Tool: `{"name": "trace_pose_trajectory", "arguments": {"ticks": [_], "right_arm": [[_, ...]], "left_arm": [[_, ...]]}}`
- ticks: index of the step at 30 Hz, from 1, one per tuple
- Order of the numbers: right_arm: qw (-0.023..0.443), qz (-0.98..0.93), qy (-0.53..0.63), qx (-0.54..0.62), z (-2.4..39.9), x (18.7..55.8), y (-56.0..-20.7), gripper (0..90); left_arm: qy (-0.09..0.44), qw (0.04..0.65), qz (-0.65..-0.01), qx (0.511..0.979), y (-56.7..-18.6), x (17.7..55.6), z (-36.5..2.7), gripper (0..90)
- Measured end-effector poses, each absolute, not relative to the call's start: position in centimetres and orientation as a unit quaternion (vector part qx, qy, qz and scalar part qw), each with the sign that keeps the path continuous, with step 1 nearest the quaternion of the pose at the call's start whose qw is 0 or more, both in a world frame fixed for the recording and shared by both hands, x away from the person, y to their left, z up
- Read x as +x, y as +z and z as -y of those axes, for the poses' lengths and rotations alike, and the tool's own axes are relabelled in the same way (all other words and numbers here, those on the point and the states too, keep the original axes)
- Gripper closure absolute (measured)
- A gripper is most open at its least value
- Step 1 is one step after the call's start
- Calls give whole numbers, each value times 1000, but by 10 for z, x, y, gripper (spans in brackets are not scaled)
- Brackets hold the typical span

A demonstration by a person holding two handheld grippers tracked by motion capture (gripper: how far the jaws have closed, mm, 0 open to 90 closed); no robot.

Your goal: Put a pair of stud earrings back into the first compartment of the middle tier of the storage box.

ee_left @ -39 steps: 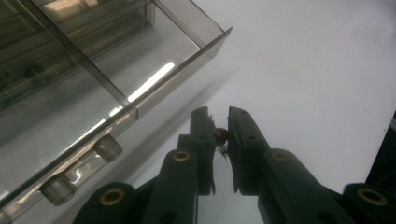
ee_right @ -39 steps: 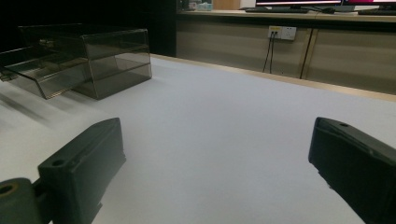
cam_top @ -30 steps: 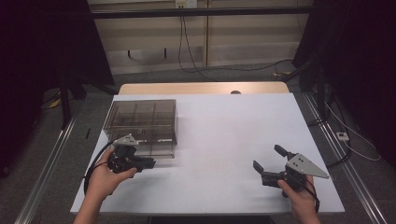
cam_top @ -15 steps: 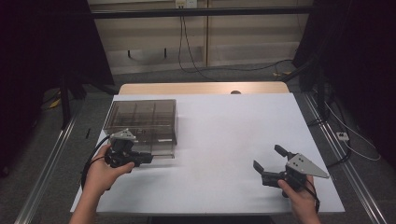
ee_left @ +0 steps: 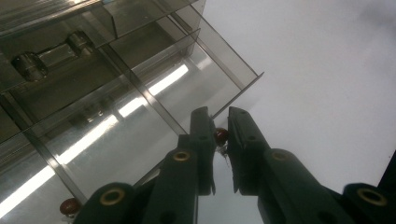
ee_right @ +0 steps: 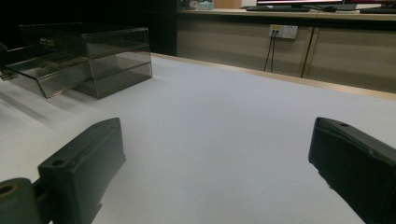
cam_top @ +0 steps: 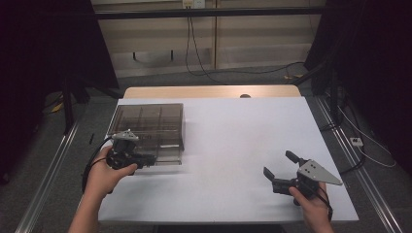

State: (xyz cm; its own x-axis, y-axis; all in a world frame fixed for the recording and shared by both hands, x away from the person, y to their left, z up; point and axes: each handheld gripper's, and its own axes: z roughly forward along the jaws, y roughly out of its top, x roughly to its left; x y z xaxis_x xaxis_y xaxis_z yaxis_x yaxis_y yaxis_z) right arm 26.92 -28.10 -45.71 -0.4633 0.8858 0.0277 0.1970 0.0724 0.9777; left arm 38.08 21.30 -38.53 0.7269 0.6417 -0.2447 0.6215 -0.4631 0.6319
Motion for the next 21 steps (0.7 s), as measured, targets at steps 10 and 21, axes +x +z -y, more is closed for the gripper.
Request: {"name": "trace_pose_trajectory", "arguments": {"ticks": [10,21], "right_arm": [[318,-660,544,410,281,269,-457,29],[318,-659,544,411,282,269,-457,29]], "left_arm": [[25,356,-379,854,-384,388,-220,813],[37,351,-395,849,-387,394,-230,813]]}}
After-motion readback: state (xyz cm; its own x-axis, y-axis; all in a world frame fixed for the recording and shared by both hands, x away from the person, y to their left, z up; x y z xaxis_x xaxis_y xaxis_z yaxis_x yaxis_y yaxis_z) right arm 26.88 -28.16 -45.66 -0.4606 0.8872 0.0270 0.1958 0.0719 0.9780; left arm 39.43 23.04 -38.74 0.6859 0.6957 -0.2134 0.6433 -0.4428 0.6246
